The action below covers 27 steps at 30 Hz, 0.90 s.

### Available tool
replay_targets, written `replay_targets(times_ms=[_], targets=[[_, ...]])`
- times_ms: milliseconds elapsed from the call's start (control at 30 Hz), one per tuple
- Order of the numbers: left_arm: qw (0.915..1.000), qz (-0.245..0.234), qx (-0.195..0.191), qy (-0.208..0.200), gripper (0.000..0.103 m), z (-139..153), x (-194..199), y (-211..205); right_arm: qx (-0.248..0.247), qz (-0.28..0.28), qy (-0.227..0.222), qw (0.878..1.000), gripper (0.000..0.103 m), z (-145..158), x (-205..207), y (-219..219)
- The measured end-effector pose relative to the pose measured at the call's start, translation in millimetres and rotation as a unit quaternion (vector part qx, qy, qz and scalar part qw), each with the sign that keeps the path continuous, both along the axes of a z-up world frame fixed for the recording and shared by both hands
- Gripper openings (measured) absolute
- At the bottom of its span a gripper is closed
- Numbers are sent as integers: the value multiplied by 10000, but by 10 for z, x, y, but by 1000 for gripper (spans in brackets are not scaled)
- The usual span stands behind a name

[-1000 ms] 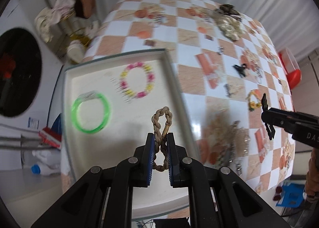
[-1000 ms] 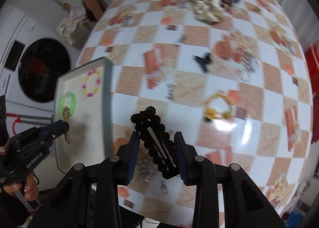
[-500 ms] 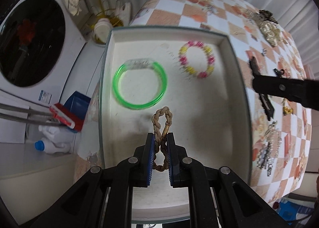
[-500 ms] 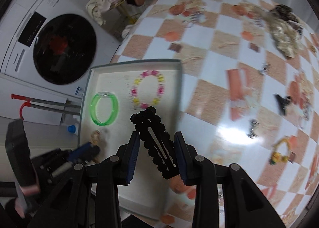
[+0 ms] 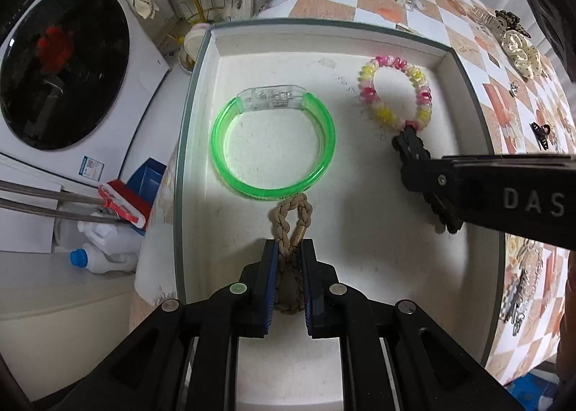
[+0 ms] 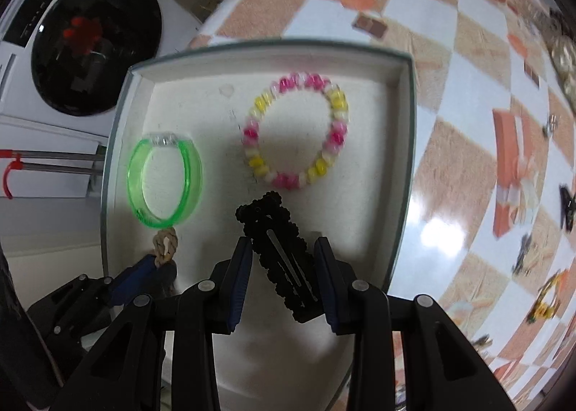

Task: Organize jewelry
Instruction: 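Carry the clip and braided bracelet to the tray and release them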

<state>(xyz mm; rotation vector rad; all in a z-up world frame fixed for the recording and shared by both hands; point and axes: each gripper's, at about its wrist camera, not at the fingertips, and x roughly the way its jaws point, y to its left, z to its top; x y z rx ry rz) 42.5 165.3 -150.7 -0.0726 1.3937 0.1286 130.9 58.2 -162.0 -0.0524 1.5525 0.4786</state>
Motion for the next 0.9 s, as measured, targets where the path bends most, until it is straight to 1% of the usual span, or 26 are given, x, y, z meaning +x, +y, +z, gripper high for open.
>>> replay_targets(times_ms=[67, 167, 300, 400, 467, 500, 533, 633, 667, 700, 733, 767, 800, 833, 900], targets=[[10000, -7, 63, -5, 17, 3, 28, -16, -93, 21, -117, 9999, 38, 6, 43, 41], [9999, -6, 133, -10, 17, 10, 49, -43, -94, -54, -147, 9998, 39, 8, 92, 54], [9997, -82, 213, 21, 18, 26, 37, -91, -47, 9, -129, 9999, 40, 3, 69, 74], [9996, -108, 238, 90, 18, 33, 38, -110, 96, -65, -29, 9999, 41, 11, 67, 53], [9995, -101, 265, 141, 18, 38, 35, -115, 195, -131, -1, 9997, 48, 24, 75, 37], [9995, -89, 275, 162, 18, 40, 33, -115, 284, -171, 6, 9995, 55, 57, 61, -22], [9994, -80, 278, 180, 18, 49, 25, -115, 345, -198, 3, 9992, 59, 88, 68, -43], [9994, -71, 272, 201, 18, 79, 18, -121, 492, -305, -40, 9983, 63, 194, 82, -149], [9994, -78, 277, 198, 21, 91, 14, -120, 542, -356, -56, 9979, 63, 234, 81, -183], [9994, -82, 284, 192, 46, 108, 10, -123, 612, -428, -79, 9972, 64, 287, 80, -236], [9994, -67, 295, 155, 66, 137, 2, -123, 663, -484, -102, 9966, 65, 331, 84, -301], [9994, -30, 344, 58, 93, 185, -9, -125, 717, -566, -142, 9957, 66, 390, 76, -373], [9992, -9, 400, -97, 96, 251, -21, -130, 748, -634, -171, 9950, 67, 437, 67, -448], [9991, -28, 400, -143, 96, 283, -21, -137, 768, -710, -194, 9943, 67, 474, 57, -516], [9994, -72, 327, -112, 96, 319, -10, -152, 801, -876, -221, 9927, 69, 536, 29, -683]])
